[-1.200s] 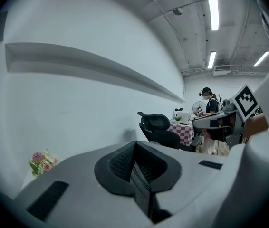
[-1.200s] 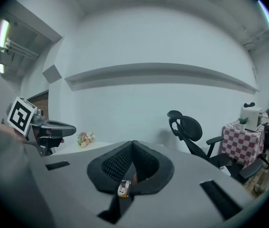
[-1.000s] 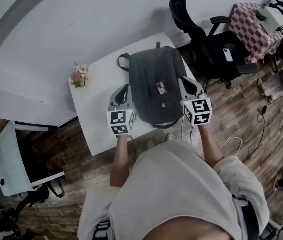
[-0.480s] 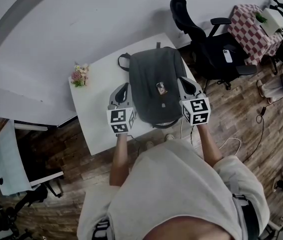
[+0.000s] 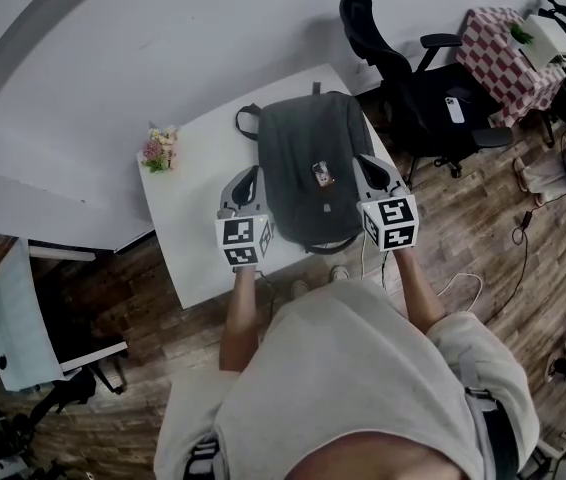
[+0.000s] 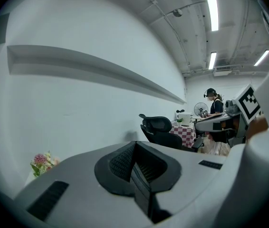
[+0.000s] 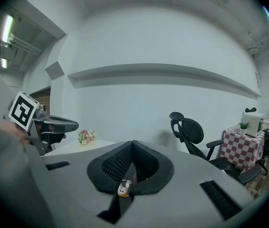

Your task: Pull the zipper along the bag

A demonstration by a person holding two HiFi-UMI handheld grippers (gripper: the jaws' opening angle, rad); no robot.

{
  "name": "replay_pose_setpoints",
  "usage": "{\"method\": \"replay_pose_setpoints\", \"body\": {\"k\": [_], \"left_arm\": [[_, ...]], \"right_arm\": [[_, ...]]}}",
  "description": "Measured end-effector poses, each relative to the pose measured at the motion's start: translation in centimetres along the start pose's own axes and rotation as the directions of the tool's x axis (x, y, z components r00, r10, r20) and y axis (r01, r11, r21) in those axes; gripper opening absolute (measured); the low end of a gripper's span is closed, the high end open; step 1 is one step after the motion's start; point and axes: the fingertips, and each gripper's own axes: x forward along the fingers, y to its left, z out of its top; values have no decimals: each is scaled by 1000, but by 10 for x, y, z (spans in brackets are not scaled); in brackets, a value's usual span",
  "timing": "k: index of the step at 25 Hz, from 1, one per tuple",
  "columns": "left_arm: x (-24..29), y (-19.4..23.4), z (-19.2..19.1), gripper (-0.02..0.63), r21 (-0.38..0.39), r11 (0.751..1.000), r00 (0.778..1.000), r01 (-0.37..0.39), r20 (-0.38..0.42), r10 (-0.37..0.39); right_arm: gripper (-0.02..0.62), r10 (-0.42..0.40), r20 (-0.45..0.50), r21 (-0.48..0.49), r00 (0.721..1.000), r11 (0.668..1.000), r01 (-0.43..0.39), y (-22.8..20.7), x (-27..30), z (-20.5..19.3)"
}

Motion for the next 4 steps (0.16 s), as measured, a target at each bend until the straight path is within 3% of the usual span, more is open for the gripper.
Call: {"method": "replay_pose_setpoints", "body": {"k": [4], "left_arm": [[-5,3,-3,26,-6,1000,1000,-3,-4,3]], "right_arm": [[14,1,-4,-9,1000,1000,-1,7,-2,1]]}}
